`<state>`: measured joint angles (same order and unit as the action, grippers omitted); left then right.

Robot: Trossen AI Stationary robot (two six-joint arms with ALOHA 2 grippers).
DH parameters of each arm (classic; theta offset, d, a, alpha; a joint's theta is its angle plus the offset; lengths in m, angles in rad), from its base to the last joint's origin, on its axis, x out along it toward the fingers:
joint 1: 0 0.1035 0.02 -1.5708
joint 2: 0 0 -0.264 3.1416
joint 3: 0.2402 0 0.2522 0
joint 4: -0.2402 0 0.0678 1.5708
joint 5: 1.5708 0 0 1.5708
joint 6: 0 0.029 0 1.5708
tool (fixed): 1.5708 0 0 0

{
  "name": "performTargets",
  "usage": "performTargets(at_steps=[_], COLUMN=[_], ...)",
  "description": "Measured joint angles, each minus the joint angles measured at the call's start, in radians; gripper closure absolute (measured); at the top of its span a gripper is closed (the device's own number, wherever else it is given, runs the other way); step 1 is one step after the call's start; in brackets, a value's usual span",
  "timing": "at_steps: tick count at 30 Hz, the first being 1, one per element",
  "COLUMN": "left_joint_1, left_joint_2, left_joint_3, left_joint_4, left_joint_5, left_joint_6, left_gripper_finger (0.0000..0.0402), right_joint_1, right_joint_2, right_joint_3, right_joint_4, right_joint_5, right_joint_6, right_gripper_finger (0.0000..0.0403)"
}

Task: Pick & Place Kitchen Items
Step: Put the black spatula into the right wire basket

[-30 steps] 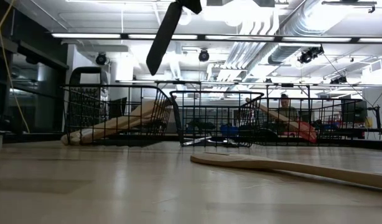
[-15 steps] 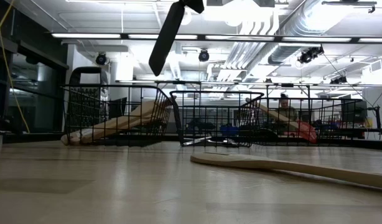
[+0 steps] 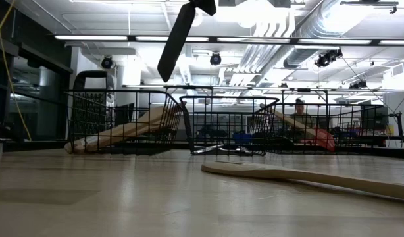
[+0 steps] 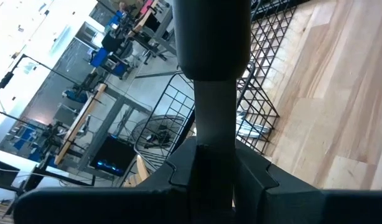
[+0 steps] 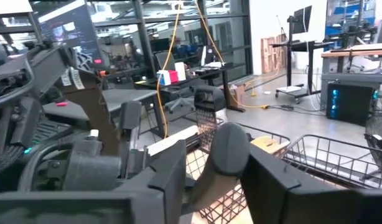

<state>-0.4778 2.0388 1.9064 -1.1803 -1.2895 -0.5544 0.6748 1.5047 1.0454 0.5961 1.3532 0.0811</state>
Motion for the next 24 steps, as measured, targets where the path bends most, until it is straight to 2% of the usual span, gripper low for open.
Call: performTargets(at_steps=[9,19,24], left_joint_1=[0.0,0.0,0.0], left_joint_2=[-0.001,-0.001,-0.001], left_joint_3=[0.0,0.0,0.0], left_joint_4=[0.0,0.001,0.003], left_joint_5=[-0.002,0.001,0.027], left_joint_6=[-0.003,0.003,0.031], left_gripper_finger=[0.0343,0.0342,0.028], right_joint_1=[-0.004,-0.004,-0.004], right_joint_2=[0.0,-0.001,-0.001], right_joint_3=[0.0,0.0,0.0], right_joint_4=[0.002,0.0,-0.008], right_joint_5=[-0.016,-0.017,-0.032], right_joint_6=[-0.023,-0.031,-0.049], right_gripper_finger=[0.0352,0.0353,0.0353])
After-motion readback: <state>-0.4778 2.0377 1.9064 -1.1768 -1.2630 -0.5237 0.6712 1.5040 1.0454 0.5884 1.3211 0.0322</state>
